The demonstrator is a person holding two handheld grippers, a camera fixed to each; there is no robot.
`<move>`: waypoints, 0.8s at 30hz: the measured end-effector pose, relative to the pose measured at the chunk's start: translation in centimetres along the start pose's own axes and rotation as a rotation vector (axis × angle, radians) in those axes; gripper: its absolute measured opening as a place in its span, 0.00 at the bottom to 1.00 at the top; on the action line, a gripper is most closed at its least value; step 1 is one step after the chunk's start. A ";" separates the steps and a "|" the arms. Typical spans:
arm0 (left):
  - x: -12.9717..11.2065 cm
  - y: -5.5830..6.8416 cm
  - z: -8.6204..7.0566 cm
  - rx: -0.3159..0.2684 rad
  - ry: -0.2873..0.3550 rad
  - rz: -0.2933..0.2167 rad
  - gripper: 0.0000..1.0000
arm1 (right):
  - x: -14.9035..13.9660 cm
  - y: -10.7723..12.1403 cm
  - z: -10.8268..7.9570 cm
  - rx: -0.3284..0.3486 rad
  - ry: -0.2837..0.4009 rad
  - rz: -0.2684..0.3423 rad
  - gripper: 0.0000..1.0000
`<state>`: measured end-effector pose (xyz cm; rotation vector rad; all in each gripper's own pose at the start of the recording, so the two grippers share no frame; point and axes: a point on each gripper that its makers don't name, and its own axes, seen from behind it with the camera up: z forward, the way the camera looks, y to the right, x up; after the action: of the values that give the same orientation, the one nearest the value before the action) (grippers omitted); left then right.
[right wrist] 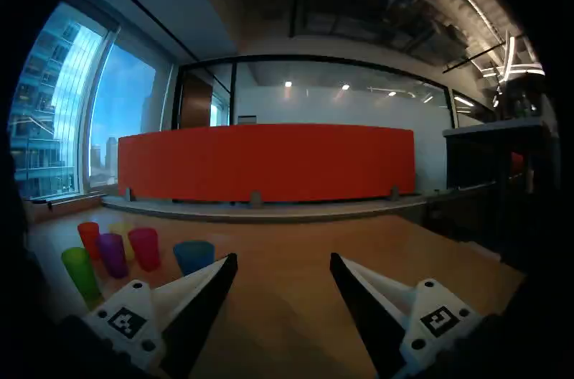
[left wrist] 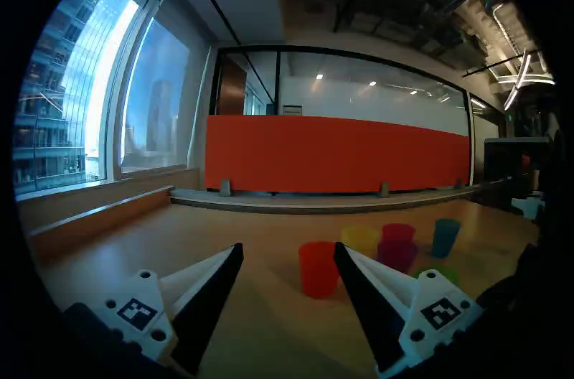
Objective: Pour water
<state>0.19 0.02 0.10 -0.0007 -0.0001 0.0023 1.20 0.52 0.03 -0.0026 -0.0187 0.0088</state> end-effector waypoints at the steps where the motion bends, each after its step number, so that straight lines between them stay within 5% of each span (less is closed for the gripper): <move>1: 0.2 0.0 0.1 -0.001 0.000 0.002 0.94 | 0.4 0.0 0.0 0.004 -0.001 -0.002 1.00; 17: 7.9 -0.2 1.7 -0.043 0.019 0.001 0.94 | 7.5 -0.7 0.9 0.068 -0.037 -0.049 1.00; 24: 11.2 -1.5 2.5 -0.047 0.027 0.001 0.94 | 11.1 -1.3 1.4 0.090 -0.034 -0.052 1.00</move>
<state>11.38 -1.41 2.61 -0.0480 0.0269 0.0036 12.32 -0.67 1.61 0.0881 -0.0519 -0.0421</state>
